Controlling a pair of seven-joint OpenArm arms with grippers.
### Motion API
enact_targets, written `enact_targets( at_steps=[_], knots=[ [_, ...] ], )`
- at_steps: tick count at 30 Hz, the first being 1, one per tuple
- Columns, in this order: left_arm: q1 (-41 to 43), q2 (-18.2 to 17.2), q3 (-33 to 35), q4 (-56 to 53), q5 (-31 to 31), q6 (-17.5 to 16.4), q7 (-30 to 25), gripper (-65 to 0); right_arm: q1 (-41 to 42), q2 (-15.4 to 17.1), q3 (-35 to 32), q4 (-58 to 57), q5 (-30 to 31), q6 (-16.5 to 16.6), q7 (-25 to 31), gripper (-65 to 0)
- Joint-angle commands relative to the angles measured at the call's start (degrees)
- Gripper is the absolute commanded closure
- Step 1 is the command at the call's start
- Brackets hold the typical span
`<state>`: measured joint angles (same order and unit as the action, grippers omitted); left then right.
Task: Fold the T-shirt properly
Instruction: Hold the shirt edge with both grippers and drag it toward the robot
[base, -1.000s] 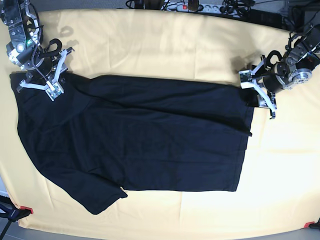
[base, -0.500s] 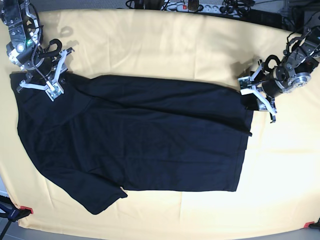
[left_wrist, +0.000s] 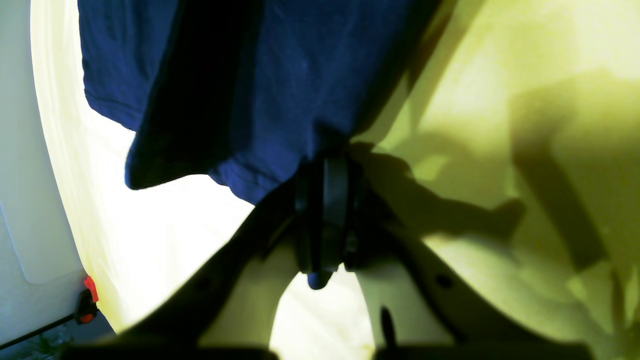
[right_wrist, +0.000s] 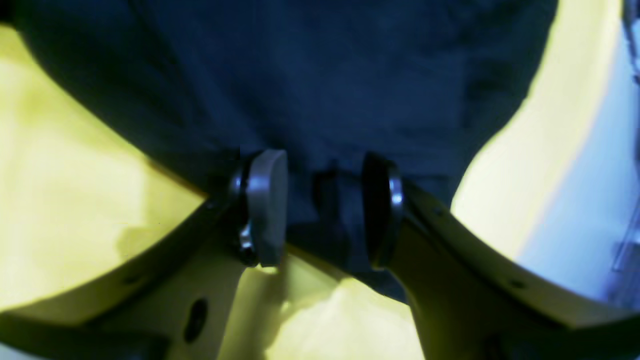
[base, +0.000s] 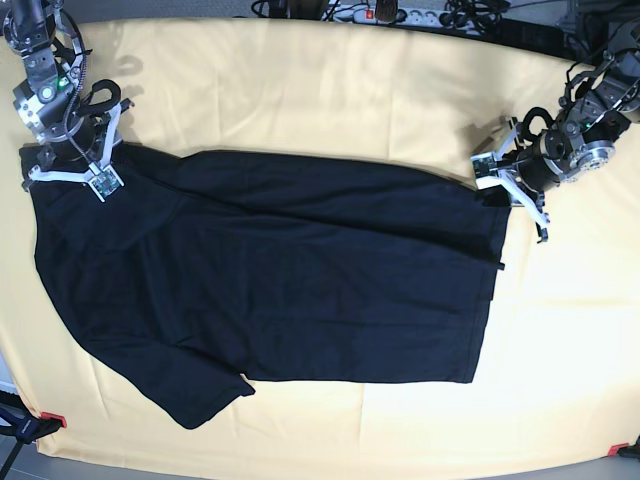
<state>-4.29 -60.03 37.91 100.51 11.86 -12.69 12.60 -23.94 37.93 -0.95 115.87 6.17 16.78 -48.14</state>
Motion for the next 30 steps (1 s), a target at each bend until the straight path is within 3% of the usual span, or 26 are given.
enact_targets(
  at_steps=[1, 4, 8, 12, 23, 30],
  knots=[
    [-0.68, -1.25, -0.5, 0.7, 0.13, 0.9, -0.17, 0.0, 0.28, 0.96, 0.57, 1.03, -0.04, 0.44, -0.59, -27.3],
    [-0.68, -1.25, -0.5, 0.72, 0.11, 0.9, -0.17, 0.0, 0.24, 1.05, 0.57, 1.03, 2.47, 2.75, -3.8, -27.5],
    [-0.66, -1.25, -0.5, 0.72, 0.11, 0.9, -0.17, 0.0, -0.07, 1.22, 0.59, 1.03, 3.19, 3.96, -4.04, -30.1],
    [-0.68, -1.42, -0.52, 0.72, 0.11, 0.87, -0.2, 0.0, -2.97, 3.78, 0.57, 1.01, 4.31, 6.43, -4.07, -30.1],
    [-0.66, -1.57, -0.5, 1.11, 0.11, 0.68, -0.2, 0.0, -4.87, 5.27, 0.59, -2.75, -0.15, 4.0, 4.13, -30.1],
    [-0.68, -2.03, -0.5, 1.38, 0.11, 0.68, -0.2, 0.0, -1.64, 5.27, 0.57, -10.67, -0.26, 4.0, 4.74, -30.1]
  ],
)
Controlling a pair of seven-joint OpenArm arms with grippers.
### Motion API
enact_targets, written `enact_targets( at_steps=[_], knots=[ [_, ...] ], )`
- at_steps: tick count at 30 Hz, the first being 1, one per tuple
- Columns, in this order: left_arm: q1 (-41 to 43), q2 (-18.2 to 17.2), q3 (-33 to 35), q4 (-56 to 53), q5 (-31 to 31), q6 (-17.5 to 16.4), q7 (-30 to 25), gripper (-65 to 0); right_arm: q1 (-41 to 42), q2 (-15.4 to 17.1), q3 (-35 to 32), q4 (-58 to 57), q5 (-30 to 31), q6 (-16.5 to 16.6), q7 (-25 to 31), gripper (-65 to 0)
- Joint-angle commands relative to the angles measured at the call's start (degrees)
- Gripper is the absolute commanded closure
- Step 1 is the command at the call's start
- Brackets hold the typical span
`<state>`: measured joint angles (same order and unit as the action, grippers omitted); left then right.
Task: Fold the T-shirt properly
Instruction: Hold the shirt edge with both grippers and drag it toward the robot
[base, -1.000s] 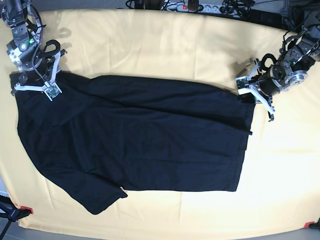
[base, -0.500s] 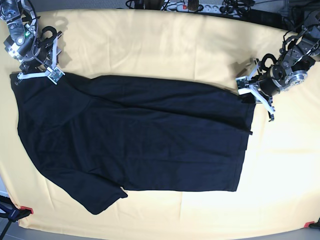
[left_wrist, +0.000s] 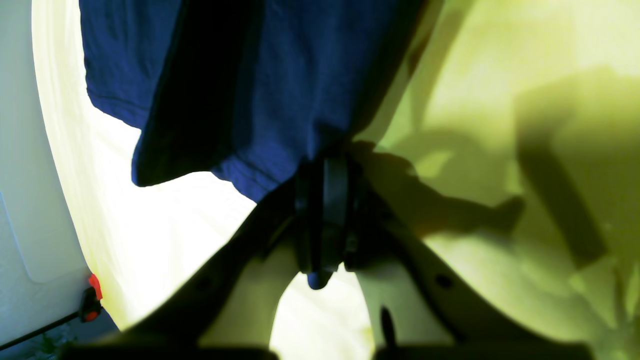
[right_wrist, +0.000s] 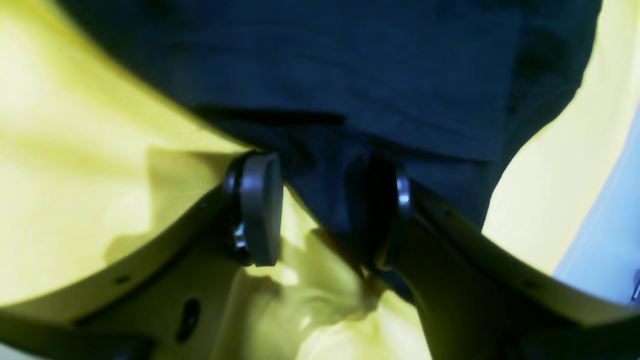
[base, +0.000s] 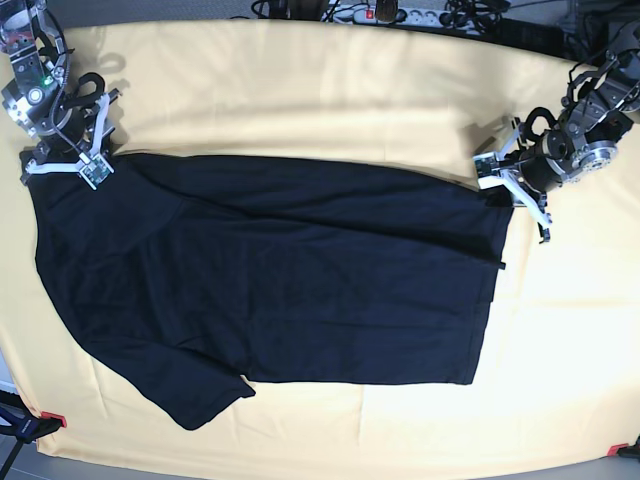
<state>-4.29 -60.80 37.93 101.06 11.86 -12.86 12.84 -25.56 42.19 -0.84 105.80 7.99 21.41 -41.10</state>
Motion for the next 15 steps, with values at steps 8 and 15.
enact_targets(
  at_steps=[8, 15],
  knots=[
    [-0.68, -1.29, -0.52, 0.9, 0.13, 0.85, -0.42, 0.0, 1.29, 1.01, 0.46, -0.96, -2.05, -1.07, -2.16, -18.9],
    [-0.68, -2.21, -0.55, 2.58, 0.15, 0.9, -0.42, 0.0, 1.31, 1.05, 0.48, -0.7, -2.97, -3.61, -2.6, 0.0]
  ],
)
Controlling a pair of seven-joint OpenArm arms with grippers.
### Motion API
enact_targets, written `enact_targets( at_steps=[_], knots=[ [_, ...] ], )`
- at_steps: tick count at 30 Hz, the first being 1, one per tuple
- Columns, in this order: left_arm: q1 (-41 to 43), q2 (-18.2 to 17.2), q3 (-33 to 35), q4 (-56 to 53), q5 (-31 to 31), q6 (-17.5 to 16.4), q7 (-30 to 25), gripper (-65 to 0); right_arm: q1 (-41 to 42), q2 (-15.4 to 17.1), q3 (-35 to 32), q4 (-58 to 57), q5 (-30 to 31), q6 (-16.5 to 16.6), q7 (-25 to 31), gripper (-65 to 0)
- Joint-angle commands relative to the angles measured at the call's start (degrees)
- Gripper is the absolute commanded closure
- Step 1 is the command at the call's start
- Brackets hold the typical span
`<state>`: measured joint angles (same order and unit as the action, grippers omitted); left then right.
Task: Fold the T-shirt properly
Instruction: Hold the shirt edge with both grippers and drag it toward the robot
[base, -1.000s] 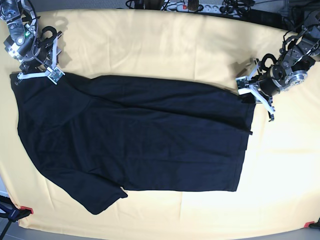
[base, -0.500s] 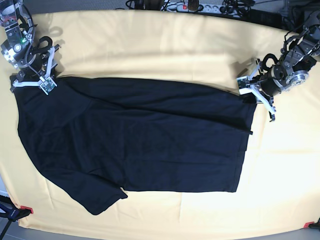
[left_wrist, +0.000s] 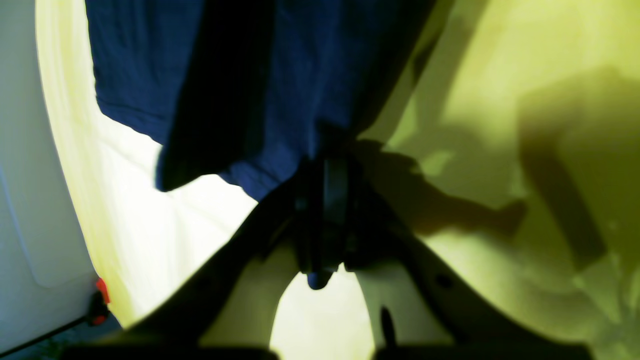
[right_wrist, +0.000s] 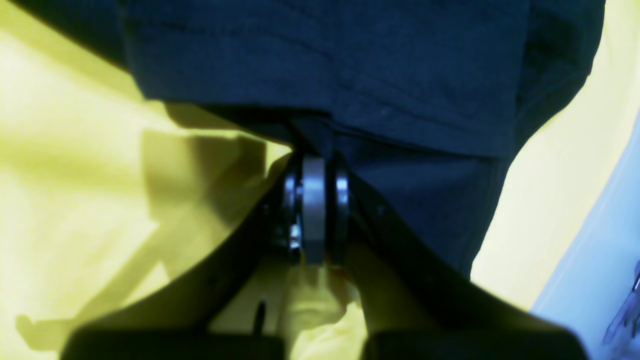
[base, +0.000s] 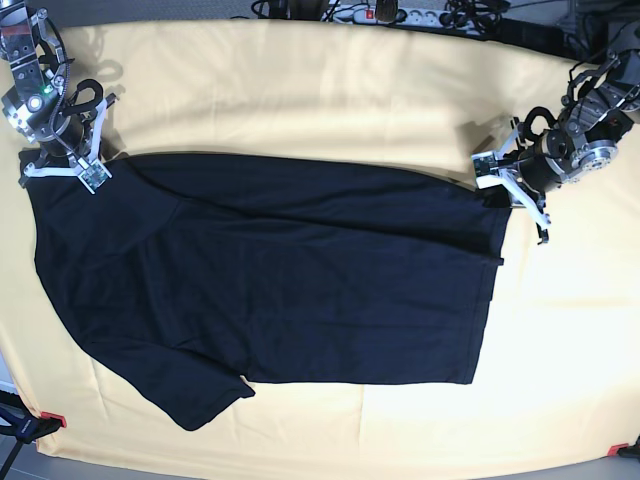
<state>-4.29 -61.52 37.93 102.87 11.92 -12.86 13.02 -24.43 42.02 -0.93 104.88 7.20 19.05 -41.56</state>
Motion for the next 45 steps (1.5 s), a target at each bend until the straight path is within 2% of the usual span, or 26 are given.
enact_targets(
  at_steps=[1, 6, 11, 14, 17, 21, 23, 28, 34, 39, 45],
  knots=[
    [-0.68, -1.95, -0.55, 1.44, 0.13, 1.01, -0.57, 0.0, 0.15, 1.22, 0.57, 0.46, -2.91, -1.55, -2.43, 0.0],
    [-0.68, -4.72, -0.55, 4.81, 0.26, 2.16, -0.57, 0.0, 0.15, 1.86, 0.57, 0.79, -3.65, -1.81, -4.55, 0.0],
    [-0.68, -7.3, -0.55, 7.3, 0.24, 2.16, 0.33, 0.0, 0.15, 2.14, 0.57, 2.56, -4.7, -4.35, -6.19, 0.0],
    [-0.63, -8.04, -0.55, 8.15, 0.15, 2.16, 1.09, 0.0, 0.11, 2.51, 0.57, 5.2, -4.24, -4.7, -8.63, 0.0],
    [-0.61, -8.2, -0.55, 8.9, -0.42, 1.84, 1.16, 0.0, 0.11, 2.6, 0.57, 7.04, -4.26, -4.68, -8.68, 0.0],
    [-0.13, -8.7, -0.55, 10.47, -1.33, 0.0, 2.69, 0.0, -0.7, 2.6, 0.57, 8.0, -4.26, -4.63, -10.19, 0.0],
    [0.35, -9.62, -0.55, 11.34, -3.06, -1.03, 2.97, 0.0, -1.79, 2.6, 0.57, 8.0, -4.26, -4.68, -10.16, 0.0],
    [2.62, -12.37, -0.55, 14.16, -2.97, -2.86, 3.69, 0.0, -5.64, 2.6, 0.57, 8.0, -4.28, -4.7, -10.14, 0.0],
    [5.64, -16.04, -0.55, 16.74, -2.97, -2.84, 5.35, 0.0, -9.46, 2.62, 0.57, 8.0, -4.55, -5.64, -10.25, 0.0],
    [7.8, -18.03, -0.55, 18.43, -3.02, -3.32, 5.49, 0.0, -10.36, 2.6, 0.57, 8.02, -4.28, -5.57, -13.33, 0.0],
    [9.51, -18.95, -0.55, 19.02, -2.8, -8.85, 5.49, 0.0, -10.36, 2.6, 0.57, 8.13, -4.24, -5.57, -17.05, 0.0]
  ],
)
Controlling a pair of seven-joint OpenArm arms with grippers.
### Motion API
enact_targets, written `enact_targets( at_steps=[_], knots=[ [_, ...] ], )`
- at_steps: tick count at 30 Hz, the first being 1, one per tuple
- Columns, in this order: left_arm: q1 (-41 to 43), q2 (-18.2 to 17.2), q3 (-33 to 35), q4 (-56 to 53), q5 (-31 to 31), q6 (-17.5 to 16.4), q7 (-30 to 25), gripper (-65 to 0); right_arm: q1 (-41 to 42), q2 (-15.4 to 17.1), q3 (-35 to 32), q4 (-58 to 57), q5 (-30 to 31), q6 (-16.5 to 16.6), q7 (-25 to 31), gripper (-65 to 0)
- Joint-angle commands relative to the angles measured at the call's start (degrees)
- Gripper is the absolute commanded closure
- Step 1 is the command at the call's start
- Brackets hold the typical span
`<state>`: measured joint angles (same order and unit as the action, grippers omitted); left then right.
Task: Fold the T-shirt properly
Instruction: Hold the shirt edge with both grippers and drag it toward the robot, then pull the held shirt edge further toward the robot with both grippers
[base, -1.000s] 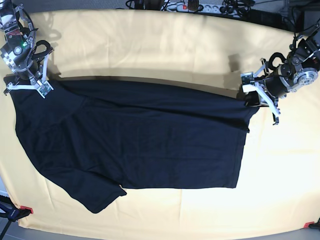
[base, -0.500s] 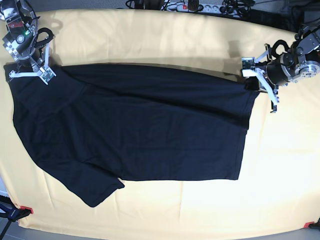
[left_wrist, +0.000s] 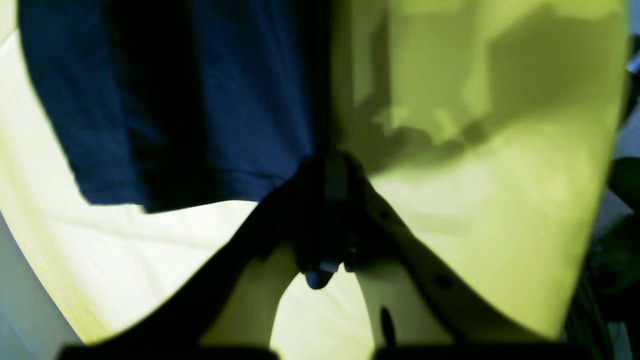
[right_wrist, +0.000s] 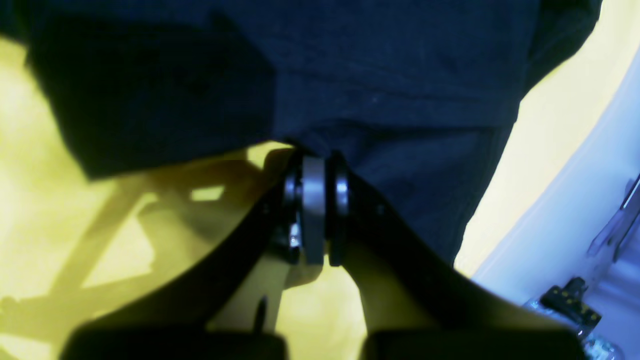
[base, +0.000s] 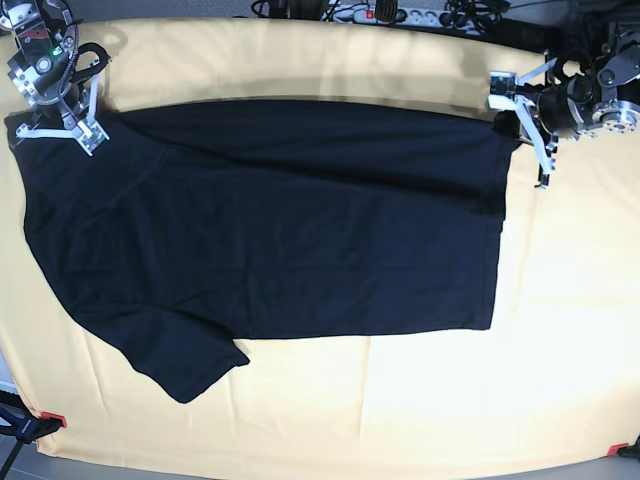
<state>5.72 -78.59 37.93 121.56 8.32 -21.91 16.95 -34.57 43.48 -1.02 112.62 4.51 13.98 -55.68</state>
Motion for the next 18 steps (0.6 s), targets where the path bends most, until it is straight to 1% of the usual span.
enact_targets(
  at_steps=[1, 3, 7, 8, 11, 16, 18],
  knots=[
    [-0.5, -2.01, -0.55, 0.33, 0.79, 0.07, 1.53, 0.0, -0.24, 1.14, 0.66, 0.59, -1.42, -0.5, -3.5, 0.0],
    [-0.5, -2.34, -0.55, 0.33, 0.81, 0.04, 1.51, 0.0, -0.24, 1.14, 0.66, 1.27, 0.46, -0.5, -4.52, 0.0],
    [-0.5, -2.51, -0.55, 0.33, 0.81, 0.04, 1.49, 0.0, -0.39, 1.14, 0.66, 4.37, 6.23, -1.01, -5.92, 0.0],
    [-0.5, -2.51, -0.55, 0.33, 0.81, 0.04, 1.51, 0.0, -0.98, 1.14, 0.66, 5.46, 6.1, -1.81, -5.88, 0.0],
    [-0.5, -2.51, -0.55, 0.33, 0.81, 0.04, 1.53, 0.0, -3.61, 1.14, 0.7, 8.81, 5.2, -2.71, -5.64, 0.0],
    [-0.5, -2.54, -0.55, 0.33, 0.48, 0.02, 1.55, 0.0, -8.87, 1.14, 0.72, 12.11, -1.38, -5.57, -4.33, 0.0],
    [-0.5, -2.51, -0.55, 0.33, -0.48, 0.02, 1.57, 0.0, -10.36, 1.14, 0.7, 12.28, -3.04, -6.47, -3.98, 0.0]
  ],
)
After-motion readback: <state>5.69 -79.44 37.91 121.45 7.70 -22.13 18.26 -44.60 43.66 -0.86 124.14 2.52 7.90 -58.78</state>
